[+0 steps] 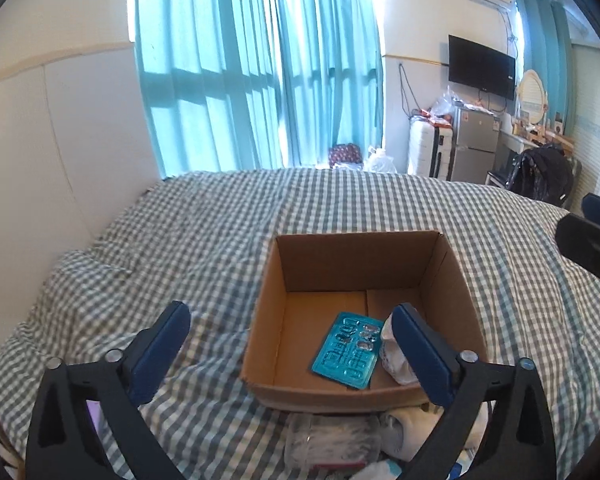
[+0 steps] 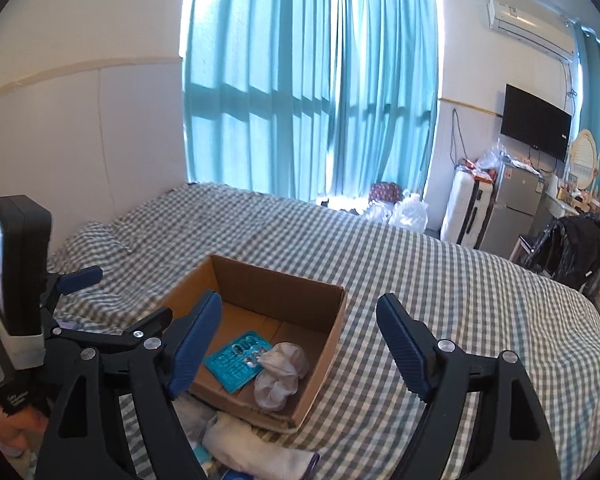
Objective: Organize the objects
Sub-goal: 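Grasp the BOP toothpaste tube with the left tool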
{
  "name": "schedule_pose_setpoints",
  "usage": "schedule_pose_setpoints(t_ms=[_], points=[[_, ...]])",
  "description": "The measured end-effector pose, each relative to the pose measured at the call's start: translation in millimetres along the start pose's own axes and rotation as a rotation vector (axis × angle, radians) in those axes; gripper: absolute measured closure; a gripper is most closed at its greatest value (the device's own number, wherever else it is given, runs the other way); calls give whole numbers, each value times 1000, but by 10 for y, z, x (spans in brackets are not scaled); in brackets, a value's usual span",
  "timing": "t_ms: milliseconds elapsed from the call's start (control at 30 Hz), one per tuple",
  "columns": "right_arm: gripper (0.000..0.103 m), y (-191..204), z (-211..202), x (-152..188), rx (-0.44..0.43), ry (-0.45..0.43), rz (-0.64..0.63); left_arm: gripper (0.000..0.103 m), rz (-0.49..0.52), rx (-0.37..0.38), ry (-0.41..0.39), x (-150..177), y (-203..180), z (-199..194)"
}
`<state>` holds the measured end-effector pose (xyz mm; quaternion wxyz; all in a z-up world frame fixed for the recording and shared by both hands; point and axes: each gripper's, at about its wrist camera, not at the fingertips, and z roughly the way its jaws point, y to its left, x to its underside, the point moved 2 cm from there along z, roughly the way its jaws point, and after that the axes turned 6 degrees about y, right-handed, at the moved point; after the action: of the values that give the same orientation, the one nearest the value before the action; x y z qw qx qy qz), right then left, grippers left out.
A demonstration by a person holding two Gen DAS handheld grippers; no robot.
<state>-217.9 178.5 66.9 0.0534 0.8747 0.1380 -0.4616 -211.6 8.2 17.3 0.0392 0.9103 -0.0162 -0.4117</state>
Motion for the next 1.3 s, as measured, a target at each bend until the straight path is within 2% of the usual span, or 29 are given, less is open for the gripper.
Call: schedule_pose_setpoints(t_ms=[300, 500, 633, 900, 1000, 1133, 1233, 1300], points=[[23, 171, -605, 206, -45, -25, -64, 0, -16, -14, -18, 252, 9, -491], [23, 205, -710, 473, -61, 2, -77, 0, -49, -35, 17, 587, 49, -555], [23, 223, -547, 767, -74, 68, -77, 0, -74, -34, 65, 860, 71, -467], [23, 255, -2, 1504, -102, 242, -85, 0, -35, -89, 192, 1535, -78, -115], [23, 290, 210, 1777, -95, 310, -76, 0, -26, -59, 235, 1776, -161, -38], [23, 308, 366, 2031, -96, 365, -48, 7, -6, -7, 288, 2001, -278, 26], [23, 305, 402, 2124, -96, 385, -19, 22, 12, 40, 334, 2108, -357, 100], [23, 310, 400, 2145, -90, 382, -8, 35, 23, 74, 357, 2175, -415, 129]])
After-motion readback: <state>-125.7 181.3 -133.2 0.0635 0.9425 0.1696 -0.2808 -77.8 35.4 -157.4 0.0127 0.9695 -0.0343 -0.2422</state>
